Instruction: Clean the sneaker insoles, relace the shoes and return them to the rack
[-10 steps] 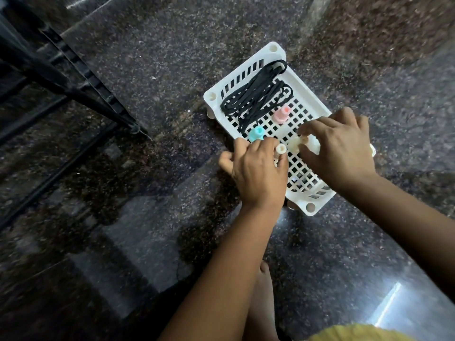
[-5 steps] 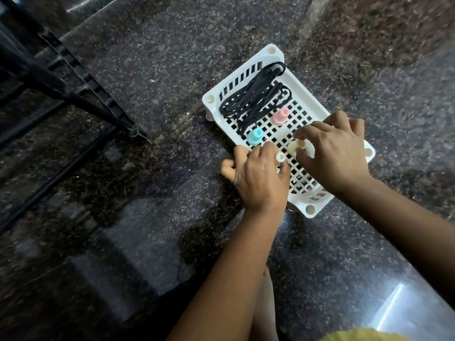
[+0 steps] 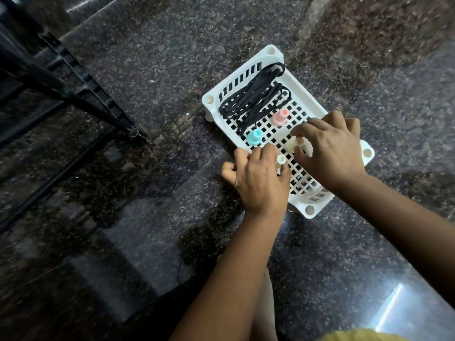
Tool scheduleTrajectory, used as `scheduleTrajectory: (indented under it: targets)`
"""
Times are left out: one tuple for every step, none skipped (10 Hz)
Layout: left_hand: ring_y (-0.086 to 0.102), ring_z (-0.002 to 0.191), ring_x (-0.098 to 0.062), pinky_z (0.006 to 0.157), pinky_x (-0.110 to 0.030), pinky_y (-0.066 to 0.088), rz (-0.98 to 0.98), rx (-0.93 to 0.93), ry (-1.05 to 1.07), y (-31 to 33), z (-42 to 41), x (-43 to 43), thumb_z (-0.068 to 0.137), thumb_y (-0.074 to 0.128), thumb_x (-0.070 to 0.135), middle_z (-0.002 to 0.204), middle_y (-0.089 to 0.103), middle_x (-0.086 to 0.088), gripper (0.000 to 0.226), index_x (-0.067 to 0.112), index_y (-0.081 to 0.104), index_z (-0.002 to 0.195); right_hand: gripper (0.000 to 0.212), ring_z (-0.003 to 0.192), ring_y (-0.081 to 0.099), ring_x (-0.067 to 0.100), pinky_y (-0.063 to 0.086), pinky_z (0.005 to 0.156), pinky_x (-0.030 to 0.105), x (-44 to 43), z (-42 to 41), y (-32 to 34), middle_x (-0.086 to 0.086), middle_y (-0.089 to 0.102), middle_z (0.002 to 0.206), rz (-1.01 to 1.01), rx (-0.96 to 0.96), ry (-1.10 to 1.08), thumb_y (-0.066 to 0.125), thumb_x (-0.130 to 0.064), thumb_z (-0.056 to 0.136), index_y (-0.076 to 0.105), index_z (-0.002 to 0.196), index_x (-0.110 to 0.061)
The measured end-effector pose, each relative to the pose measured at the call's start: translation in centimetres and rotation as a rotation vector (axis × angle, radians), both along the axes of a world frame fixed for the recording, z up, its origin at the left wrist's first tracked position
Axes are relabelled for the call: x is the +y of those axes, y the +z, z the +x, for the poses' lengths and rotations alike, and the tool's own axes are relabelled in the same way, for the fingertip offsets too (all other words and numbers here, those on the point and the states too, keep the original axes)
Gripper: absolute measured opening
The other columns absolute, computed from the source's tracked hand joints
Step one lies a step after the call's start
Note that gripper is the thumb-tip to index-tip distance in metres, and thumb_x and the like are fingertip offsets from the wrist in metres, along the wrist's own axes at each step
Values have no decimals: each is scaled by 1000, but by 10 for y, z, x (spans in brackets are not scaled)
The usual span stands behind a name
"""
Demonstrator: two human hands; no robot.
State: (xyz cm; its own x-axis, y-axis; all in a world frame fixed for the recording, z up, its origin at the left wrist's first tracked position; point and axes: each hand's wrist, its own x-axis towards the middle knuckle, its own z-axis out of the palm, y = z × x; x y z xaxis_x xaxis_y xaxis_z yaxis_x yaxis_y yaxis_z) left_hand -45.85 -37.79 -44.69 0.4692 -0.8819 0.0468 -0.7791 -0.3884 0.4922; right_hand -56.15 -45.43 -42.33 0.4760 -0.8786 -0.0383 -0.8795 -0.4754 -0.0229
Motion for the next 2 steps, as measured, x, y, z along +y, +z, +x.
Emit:
scheduleTrajectory:
  targets:
    - [48, 90, -14, 77, -34, 21, -23, 36, -35, -1, 2, 2, 60, 83, 41, 87, 66, 13, 38, 28, 63, 89, 24, 95, 45, 29, 27, 81, 41, 0, 1, 1, -1, 65, 97, -7, -27, -6, 63, -29, 81, 66, 103, -19]
    - [40, 95, -11, 79, -33, 22, -96, 16, -85, -1, 9, 7, 67, 77, 40, 98, 62, 9, 41, 27, 62, 103, 32, 95, 44, 29, 29, 81, 39, 8, 7, 2, 1, 63, 102, -34, -117, -11, 53, -36, 84, 65, 105, -15]
